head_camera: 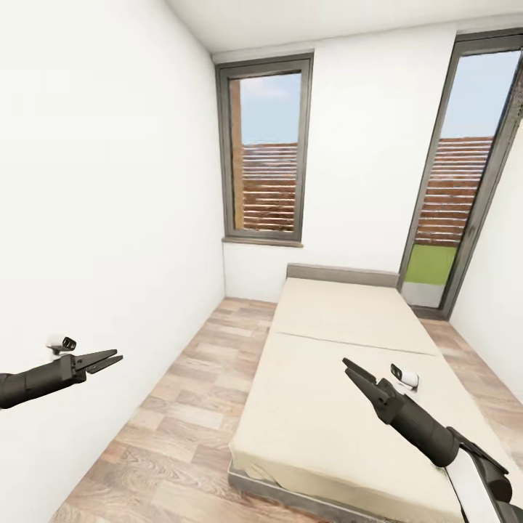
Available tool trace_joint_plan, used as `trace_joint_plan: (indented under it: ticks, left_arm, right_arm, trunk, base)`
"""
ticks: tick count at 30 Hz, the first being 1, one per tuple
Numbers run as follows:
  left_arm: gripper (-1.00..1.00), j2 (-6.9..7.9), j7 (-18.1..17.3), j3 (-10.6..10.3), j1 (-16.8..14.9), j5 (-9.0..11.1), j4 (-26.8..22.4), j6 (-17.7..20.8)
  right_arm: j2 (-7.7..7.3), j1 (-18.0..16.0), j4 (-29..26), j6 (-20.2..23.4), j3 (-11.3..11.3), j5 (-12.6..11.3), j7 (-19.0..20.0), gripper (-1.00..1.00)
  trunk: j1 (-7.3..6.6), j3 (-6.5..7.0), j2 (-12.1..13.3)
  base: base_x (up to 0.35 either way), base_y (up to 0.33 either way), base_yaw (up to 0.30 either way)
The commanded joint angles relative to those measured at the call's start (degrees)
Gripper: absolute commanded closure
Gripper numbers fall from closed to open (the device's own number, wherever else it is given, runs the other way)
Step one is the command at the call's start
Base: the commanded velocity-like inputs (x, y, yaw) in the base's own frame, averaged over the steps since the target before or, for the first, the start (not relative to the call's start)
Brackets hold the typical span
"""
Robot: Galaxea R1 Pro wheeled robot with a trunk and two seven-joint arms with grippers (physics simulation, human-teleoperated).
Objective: Put all the toys in the child's room - the three board games (two on the bed and one on the table), the two jigsaw puzzles on the table, and the tennis ball on the table - inside the toy box on the table in the child's room.
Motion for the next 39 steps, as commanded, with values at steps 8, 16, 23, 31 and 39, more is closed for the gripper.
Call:
trace_joint_plan:
  ticks: [8, 16, 23, 31, 39]
  left_arm:
    - [-1.0, -0.09, -0.2, 0.0, 0.0, 0.0, 0.0, 0.6]
    - [-1.0, -0.37, -0.2, 0.1, 0.0, -0.1, 0.0, 0.6]
    - [-1.0, -0.64, -0.2, -0.5, 0.0, -0.3, 0.0, 0.6]
    - [-1.0, -1.07, -0.2, -2.2, 0.0, -0.8, 0.1, 0.8]
    - [-1.0, -1.77, 3.3, -3.5, 0.0, -0.8, 0.2, 0.9]
  right_arm:
    - [-0.01, 0.0, 0.3, 0.5, 0.0, -0.1, -0.1, -1.0]
    - [-0.04, -0.1, 4.6, 0.5, -1.1, 0.1, -1.7, -1.0]
    - [-0.38, -0.6, 9.9, 0.7, -2.5, 0.3, -8.1, -1.0]
    - [-1.19, -0.7, 11.3, 0.8, -2.8, 0.3, -20.6, -1.0]
    - [-1.73, -1.9, 11.5, 1.1, -2.2, 0.2, -37.8, -1.0]
  trunk:
    - [0.02, 0.2, 0.0]
    - [0.02, 0.42, 0.0]
    - [0.02, 0.61, 0.0]
    - [0.02, 0.84, 0.0]
    - [0.02, 1.06, 0.0]
  base:
    - [0.078, -0.125, -0.281]
    - [0.114, -0.195, -0.281]
    - [0.149, -0.238, -0.281]
    - [0.078, -0.127, -0.281]
    - [0.012, -0.02, -0.281]
